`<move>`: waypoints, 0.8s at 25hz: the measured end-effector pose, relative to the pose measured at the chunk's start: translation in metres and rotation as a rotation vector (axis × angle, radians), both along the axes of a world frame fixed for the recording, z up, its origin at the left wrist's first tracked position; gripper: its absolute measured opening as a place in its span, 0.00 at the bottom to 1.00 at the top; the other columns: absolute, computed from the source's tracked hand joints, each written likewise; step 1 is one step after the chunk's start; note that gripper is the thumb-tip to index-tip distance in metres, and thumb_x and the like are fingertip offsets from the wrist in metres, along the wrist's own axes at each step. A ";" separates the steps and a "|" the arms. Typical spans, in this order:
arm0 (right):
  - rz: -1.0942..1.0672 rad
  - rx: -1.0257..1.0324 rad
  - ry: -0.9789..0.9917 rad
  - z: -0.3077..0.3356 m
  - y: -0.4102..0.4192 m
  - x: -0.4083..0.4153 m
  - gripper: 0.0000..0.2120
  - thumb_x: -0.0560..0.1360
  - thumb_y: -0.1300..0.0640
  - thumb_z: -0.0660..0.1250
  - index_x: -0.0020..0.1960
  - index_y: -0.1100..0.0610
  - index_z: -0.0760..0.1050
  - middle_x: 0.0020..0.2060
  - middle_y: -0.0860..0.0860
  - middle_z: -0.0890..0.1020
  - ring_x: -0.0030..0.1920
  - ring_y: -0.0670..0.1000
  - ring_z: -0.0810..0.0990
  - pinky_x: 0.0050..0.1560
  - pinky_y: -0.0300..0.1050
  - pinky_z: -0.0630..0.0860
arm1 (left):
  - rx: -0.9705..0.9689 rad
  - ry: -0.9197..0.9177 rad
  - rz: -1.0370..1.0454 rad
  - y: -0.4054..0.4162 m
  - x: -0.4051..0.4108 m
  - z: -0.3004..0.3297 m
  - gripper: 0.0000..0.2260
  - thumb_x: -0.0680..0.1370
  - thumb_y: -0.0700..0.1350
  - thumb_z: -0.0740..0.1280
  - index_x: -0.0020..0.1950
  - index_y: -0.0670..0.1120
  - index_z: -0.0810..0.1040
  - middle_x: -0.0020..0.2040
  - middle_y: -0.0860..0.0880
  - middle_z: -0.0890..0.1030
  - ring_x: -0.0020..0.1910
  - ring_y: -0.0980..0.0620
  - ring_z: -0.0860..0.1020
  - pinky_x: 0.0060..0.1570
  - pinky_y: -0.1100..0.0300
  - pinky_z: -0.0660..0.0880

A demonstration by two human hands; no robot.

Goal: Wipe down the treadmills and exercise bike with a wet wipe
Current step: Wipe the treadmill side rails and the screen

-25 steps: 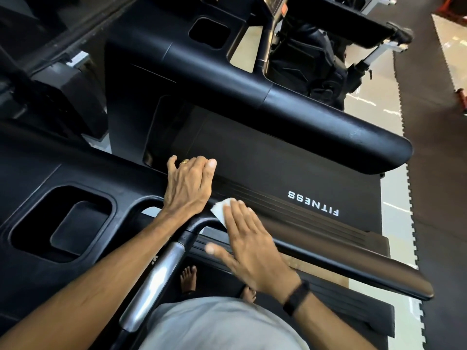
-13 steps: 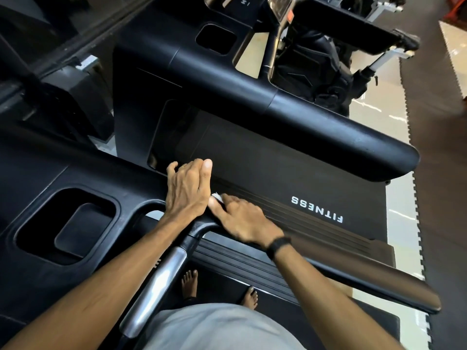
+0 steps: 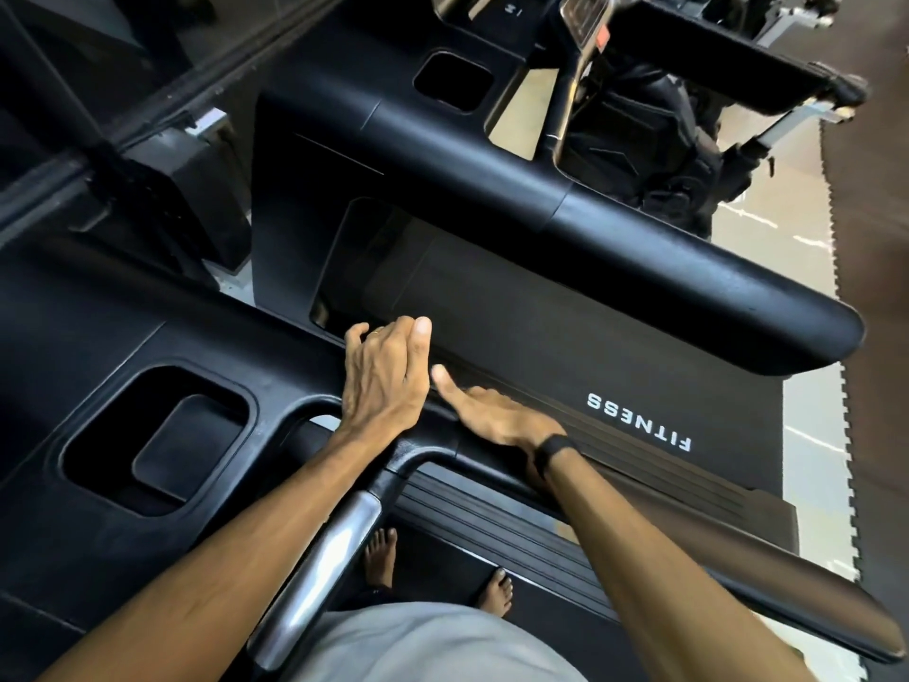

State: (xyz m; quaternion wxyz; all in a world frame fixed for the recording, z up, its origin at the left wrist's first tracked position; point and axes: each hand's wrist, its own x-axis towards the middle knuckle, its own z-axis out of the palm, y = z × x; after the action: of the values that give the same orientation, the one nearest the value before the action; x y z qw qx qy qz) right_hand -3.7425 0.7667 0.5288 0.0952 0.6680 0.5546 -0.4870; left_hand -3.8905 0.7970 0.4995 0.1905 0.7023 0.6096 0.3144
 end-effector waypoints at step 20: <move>0.506 0.730 -0.339 -0.015 -0.128 0.031 0.43 0.80 0.28 0.41 0.82 0.60 0.42 0.82 0.56 0.48 0.81 0.53 0.45 0.78 0.59 0.44 | -0.019 -0.105 0.048 -0.002 0.000 0.005 0.28 0.82 0.56 0.42 0.45 0.43 0.78 0.36 0.48 0.82 0.39 0.46 0.81 0.63 0.43 0.67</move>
State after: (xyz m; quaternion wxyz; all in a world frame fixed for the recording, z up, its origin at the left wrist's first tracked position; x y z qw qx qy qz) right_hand -3.7119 0.6391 0.5134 0.0587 0.5718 0.8114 -0.1060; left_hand -3.8904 0.7954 0.5042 0.2213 0.6681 0.6184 0.3497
